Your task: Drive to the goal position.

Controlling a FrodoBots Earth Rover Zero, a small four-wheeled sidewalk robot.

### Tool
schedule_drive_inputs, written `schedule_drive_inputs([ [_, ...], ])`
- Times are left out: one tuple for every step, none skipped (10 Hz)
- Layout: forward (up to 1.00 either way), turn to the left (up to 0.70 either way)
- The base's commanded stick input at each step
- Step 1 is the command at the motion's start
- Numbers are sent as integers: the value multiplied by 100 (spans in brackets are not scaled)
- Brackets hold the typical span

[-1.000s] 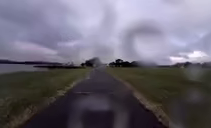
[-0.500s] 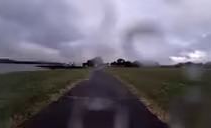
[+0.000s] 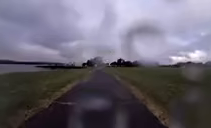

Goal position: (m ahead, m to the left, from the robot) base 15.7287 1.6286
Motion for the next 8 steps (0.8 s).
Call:
schedule_drive_inputs([
  [70, 0],
  [70, 0],
  [70, 0],
  [70, 0],
  [70, 0],
  [70, 0],
  [70, 0],
  [70, 0],
])
